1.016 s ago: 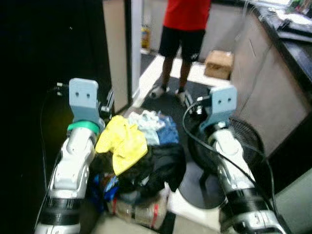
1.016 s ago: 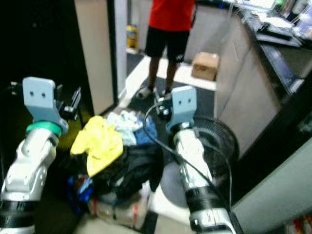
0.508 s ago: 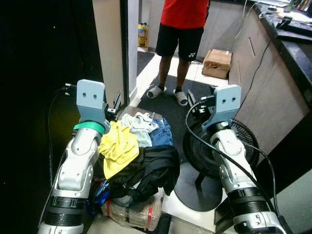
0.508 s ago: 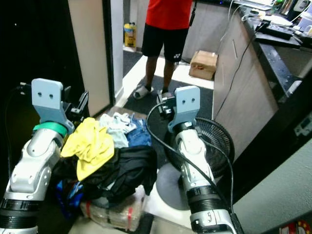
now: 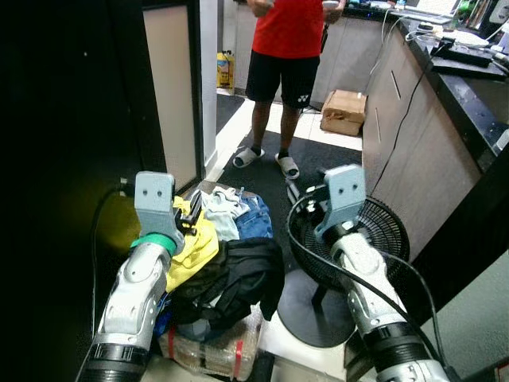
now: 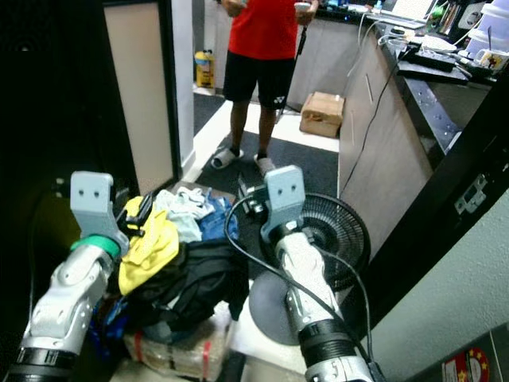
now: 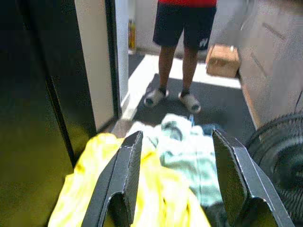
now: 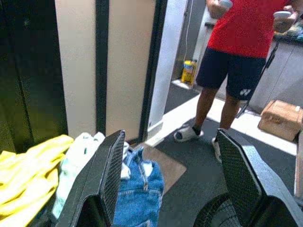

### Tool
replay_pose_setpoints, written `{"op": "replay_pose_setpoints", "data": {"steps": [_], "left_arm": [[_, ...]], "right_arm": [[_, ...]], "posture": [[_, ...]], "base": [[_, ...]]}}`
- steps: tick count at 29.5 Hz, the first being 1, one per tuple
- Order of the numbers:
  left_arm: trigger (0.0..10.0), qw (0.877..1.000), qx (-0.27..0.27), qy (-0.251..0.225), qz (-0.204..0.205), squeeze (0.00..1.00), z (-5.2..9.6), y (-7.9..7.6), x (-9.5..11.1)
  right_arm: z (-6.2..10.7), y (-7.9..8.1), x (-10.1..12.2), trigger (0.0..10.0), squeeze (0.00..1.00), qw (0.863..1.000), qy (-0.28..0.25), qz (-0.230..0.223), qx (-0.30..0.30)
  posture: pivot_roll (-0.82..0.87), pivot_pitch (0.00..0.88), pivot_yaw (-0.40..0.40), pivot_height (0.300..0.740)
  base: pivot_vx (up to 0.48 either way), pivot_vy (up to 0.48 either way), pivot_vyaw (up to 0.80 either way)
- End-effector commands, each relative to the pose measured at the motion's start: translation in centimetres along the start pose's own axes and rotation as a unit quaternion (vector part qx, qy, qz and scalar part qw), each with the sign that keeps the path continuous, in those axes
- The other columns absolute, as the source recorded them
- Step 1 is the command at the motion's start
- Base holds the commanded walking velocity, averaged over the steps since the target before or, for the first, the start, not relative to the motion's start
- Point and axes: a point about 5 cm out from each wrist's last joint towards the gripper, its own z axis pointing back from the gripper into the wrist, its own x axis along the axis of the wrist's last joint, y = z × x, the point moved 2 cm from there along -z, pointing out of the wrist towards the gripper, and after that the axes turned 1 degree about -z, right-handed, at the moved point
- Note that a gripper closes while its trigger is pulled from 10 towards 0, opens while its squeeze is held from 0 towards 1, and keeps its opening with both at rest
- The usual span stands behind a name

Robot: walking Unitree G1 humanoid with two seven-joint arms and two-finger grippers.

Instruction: Clothes washing

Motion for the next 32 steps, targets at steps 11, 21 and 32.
{"op": "replay_pose_setpoints", "data": {"steps": [11, 21, 32], "left_arm": [[10.0, 0.988, 0.075, 0.124, -0.059, 0.0, 2.3, 2.0, -8.8], [10.0, 0.991, 0.097, 0.069, -0.059, 0.0, 0.4, 2.7, -5.9], [10.0, 0.989, 0.136, 0.024, -0.053, 0.0, 1.5, 4.5, -3.5]], "right_arm": [[1.7, 2.4, -4.7, 10.0, 0.0, 0.996, 0.078, -0.008, 0.039], [-0.4, 6.7, -4.0, 10.0, 0.0, 0.987, 0.081, -0.052, 0.127], [0.7, 11.3, -5.6, 10.0, 0.0, 0.961, 0.127, -0.09, 0.227]], "posture": [[0.07, 0.045, -0.057, 0.74], [0.11, 0.131, -0.11, 0.74], [0.19, 0.204, -0.153, 0.74]], "base": [[0.0, 0.0, 0.0], [0.0, 0.0, 0.0], [0.0, 0.0, 0.0]]}}
